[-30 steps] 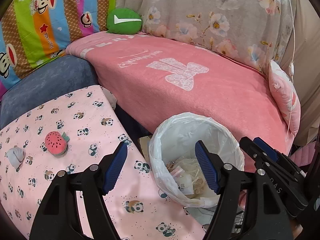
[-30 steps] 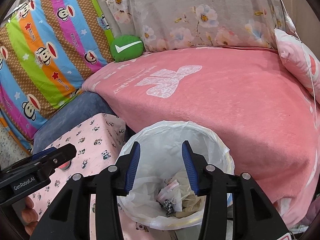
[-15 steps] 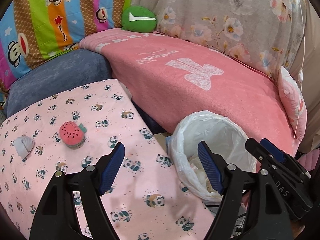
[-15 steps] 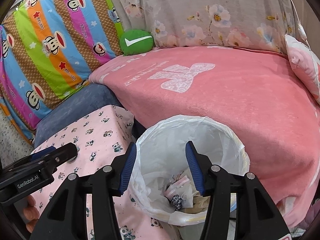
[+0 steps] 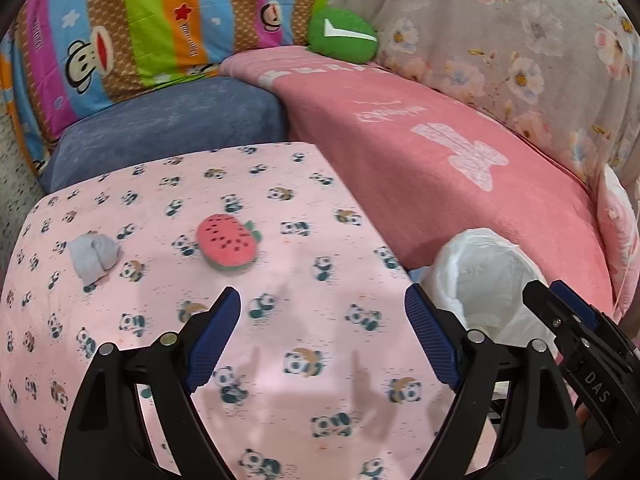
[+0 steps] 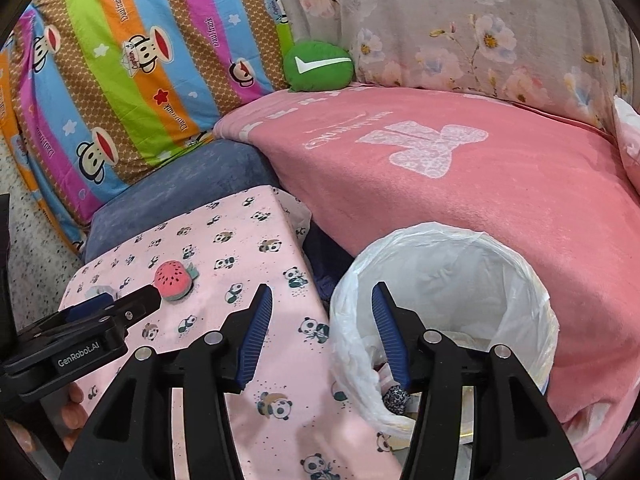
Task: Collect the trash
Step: 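Move both tools back over the sock and watermelon plush, then grasp the light blue sock with the left tool while the right tool grasps the watermelon plush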
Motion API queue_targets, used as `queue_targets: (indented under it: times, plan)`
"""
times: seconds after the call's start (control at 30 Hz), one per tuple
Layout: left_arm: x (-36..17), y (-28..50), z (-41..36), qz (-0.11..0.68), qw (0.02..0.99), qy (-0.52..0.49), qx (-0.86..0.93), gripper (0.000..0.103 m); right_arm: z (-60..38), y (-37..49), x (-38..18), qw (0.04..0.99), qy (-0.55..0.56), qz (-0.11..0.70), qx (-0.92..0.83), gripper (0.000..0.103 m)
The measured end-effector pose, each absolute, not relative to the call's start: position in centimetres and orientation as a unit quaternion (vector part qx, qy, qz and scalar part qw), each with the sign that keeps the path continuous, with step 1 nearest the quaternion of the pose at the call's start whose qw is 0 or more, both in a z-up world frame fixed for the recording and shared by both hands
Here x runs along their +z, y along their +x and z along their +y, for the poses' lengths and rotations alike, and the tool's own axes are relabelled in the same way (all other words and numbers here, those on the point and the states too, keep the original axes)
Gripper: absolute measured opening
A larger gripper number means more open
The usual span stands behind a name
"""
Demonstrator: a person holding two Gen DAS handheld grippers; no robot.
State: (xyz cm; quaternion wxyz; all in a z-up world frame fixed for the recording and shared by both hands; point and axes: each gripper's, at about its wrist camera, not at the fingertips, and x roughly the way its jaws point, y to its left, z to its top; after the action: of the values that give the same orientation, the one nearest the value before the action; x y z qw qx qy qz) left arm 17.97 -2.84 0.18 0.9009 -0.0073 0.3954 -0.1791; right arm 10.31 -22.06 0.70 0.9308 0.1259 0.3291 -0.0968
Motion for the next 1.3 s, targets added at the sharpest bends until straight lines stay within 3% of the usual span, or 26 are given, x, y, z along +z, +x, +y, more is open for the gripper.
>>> queue_targets:
  times: [0.3,0.8,1.3]
  plan:
    - [-1.5,20.2,3.9,0.399,0.910,-0.019,-0.112,0.089,-16.4,13.4,0.0,0.932,0.098,0.345,-0.051,0.057]
    - [-5.1,26.0,16.2,0.416,0.908,-0.038,0.008,0.093,-6.8,21.5,-3.5,0.920,0.072,0.384,0.024,0.066]
    - [-8.9,32.1,19.5,0.451,0.889,-0.077,0.011,0.094,-2.7,30.2,-8.0,0.909,0.049,0.413,0.027,0.075]
